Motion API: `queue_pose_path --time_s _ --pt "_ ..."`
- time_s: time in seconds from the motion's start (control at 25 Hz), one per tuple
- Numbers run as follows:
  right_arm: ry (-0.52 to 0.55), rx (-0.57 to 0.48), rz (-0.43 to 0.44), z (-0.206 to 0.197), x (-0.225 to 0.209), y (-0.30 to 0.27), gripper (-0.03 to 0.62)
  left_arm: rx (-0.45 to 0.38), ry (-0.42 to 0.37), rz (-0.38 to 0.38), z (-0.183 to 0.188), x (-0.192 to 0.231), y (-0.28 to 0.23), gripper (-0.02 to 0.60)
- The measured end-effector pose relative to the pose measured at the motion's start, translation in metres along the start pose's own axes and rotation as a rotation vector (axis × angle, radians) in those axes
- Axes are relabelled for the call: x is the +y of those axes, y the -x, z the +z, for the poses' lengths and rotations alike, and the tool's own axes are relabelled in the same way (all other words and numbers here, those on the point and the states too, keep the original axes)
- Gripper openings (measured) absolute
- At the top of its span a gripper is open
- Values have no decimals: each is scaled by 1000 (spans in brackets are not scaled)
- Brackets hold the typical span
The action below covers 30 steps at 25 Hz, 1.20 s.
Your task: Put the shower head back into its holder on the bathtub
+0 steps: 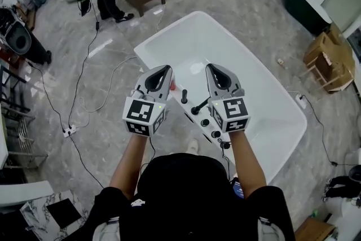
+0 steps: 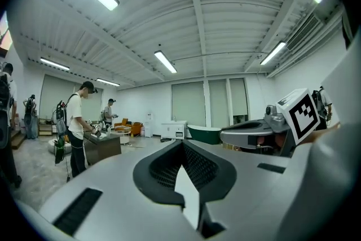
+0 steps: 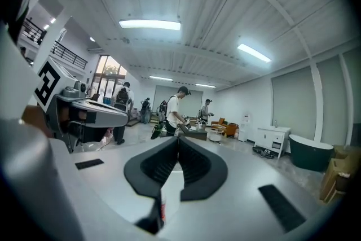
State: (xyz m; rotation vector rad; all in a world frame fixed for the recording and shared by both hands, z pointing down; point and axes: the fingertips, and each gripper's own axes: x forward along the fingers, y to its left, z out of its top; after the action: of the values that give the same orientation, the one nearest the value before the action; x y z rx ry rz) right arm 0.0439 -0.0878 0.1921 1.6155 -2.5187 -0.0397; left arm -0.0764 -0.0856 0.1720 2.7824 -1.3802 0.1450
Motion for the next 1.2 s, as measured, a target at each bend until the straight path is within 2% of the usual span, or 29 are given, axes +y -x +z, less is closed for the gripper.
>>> queue_pose_path --time_s 0.24,1.2 --pt "4 -33 -10 21 1 5 23 -24 -4 4 14 1 4 14" --pt "3 -47 15 16 13 6 23 -28 5 22 4 -11 6 14"
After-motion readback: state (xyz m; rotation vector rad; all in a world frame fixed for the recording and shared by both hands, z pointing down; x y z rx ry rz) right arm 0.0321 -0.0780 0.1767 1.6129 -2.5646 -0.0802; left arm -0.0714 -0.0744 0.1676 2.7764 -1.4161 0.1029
